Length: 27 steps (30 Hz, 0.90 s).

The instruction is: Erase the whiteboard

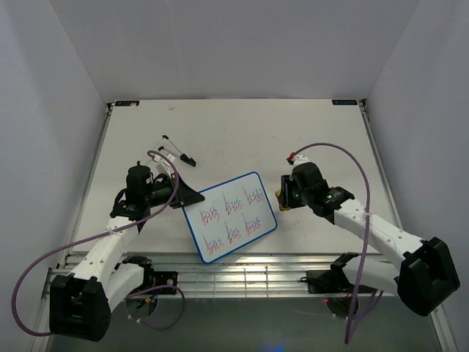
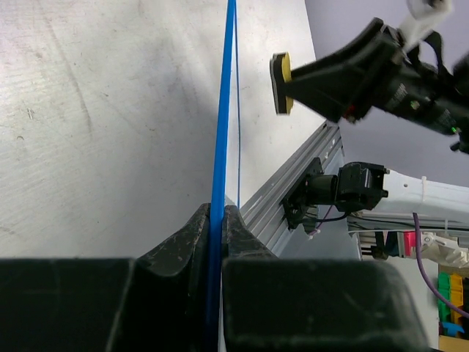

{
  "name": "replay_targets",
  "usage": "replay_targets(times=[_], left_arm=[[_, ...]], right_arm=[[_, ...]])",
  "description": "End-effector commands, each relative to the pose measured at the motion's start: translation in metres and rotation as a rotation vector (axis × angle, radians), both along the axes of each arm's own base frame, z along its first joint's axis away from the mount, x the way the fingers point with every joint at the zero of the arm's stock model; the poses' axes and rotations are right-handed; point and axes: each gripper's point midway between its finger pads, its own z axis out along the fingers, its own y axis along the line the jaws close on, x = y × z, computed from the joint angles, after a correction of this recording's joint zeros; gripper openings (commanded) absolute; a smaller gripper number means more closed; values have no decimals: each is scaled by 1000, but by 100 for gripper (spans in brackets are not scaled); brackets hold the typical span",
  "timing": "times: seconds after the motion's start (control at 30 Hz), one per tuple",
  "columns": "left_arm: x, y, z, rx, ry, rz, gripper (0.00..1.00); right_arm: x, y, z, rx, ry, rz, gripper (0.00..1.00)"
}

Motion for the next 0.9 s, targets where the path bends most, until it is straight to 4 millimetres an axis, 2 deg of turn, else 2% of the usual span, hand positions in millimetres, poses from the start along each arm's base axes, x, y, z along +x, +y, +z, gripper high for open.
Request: replay_targets(times=[0.0, 0.03, 0.07, 0.13, 0.17, 0.2, 0.23, 0.27, 0.3, 0.33, 0.37, 0.4, 0.43, 0.5, 0.57, 0.6, 0.7, 0.73, 0.83, 0.87], left_arm=[[5, 3, 5, 37, -50, 15, 0], [6, 3, 5, 40, -47, 19, 0], [5, 3, 5, 42, -44, 18, 0], [5, 3, 3, 46, -32, 12, 0], [5, 3, 2, 47, -27, 10, 0], [4, 2, 2, 48, -24, 6, 0], [4, 2, 1, 49, -18, 8, 0], [5, 3, 0, 51, -13, 12, 0], [5, 2, -1, 52, -8, 11, 0], [4, 2, -3, 53, 1, 7, 0], [4, 2, -4, 51, 9, 4, 0], [3, 1, -5, 51, 12, 1, 0], [3, 1, -6, 50, 19, -1, 0], [3, 0, -6, 51, 20, -4, 0], [3, 0, -5, 48, 17, -4, 0], [2, 0, -6, 49, 17, -6, 0], [1, 0, -4, 47, 9, -7, 0], [1, 0, -4, 45, 8, -10, 0], [-1, -1, 0, 38, -6, -20, 0], [-2, -2, 0, 34, -7, -26, 0]], right_arm=[[-17, 78, 57, 174, -135, 223, 34], [-24, 95, 68, 225, -163, 265, 34], [-39, 128, 86, 310, -220, 367, 34], [-60, 162, 102, 401, -254, 493, 34], [-77, 186, 118, 444, -291, 566, 34], [-75, 192, 124, 422, -329, 546, 34], [-90, 210, 115, 389, -320, 590, 34], [-91, 218, 116, 358, -343, 591, 34], [-86, 226, 129, 340, -380, 561, 33], [-88, 237, 118, 303, -368, 566, 33], [-98, 247, 119, 293, -372, 586, 33], [-97, 256, 132, 303, -395, 575, 33], [-106, 267, 124, 288, -384, 600, 33], [-109, 282, 124, 281, -385, 609, 33], [-112, 289, 121, 274, -380, 622, 33], [-110, 291, 113, 253, -372, 615, 33], [-103, 285, 100, 202, -370, 583, 33], [-101, 279, 89, 172, -362, 576, 34], [-87, 260, 76, 141, -351, 519, 34], [-83, 246, 59, 111, -328, 502, 34]])
